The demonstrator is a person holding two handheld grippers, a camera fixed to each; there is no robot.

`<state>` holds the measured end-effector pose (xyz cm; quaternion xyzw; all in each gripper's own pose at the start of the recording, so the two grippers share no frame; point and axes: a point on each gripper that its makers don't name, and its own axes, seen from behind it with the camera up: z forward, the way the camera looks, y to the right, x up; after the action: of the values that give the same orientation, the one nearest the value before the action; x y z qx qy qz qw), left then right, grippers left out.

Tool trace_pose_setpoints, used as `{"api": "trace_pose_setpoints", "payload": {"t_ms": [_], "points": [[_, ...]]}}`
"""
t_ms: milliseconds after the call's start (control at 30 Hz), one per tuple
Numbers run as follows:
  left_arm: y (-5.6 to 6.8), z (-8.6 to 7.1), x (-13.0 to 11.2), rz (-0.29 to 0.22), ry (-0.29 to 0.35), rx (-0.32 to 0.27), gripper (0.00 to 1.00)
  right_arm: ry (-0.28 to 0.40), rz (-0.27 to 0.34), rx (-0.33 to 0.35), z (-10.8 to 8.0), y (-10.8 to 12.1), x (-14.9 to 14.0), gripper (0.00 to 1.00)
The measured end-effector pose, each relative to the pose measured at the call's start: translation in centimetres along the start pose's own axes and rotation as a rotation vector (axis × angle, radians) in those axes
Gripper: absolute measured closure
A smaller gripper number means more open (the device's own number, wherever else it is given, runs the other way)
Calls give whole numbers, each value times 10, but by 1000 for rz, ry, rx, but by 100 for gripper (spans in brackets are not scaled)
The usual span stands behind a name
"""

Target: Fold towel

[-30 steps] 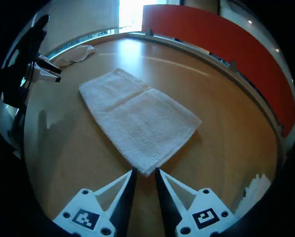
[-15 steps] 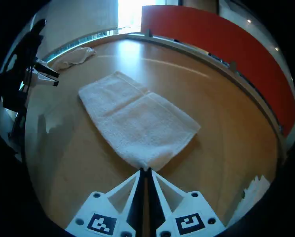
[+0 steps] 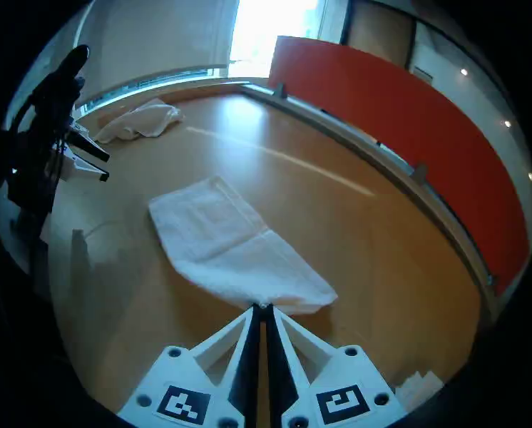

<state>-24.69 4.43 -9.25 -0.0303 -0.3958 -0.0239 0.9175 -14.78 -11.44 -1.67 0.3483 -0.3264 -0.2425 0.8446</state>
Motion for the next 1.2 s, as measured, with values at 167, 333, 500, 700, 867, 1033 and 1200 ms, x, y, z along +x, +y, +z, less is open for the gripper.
{"api": "trace_pose_setpoints", "payload": {"t_ms": [167,333,500,700,867,1033,1200], "points": [[-3,-6,0,-16,10,3,4,30,-51,7,1,0,32,95],[-6,-13,1,-43,22,3,4,49,-90,21,4,-6,55,95],[-11,-22,3,-65,35,6,3,54,-128,41,10,-14,70,95],[-20,-37,6,-83,58,18,4,64,-177,73,22,-28,90,95],[-27,-49,7,-99,78,29,4,70,-220,111,36,-45,109,95],[-32,-60,6,-106,92,46,3,68,-258,154,55,-66,123,95],[-37,-69,3,-110,101,61,4,57,-283,206,76,-93,129,95]]}}
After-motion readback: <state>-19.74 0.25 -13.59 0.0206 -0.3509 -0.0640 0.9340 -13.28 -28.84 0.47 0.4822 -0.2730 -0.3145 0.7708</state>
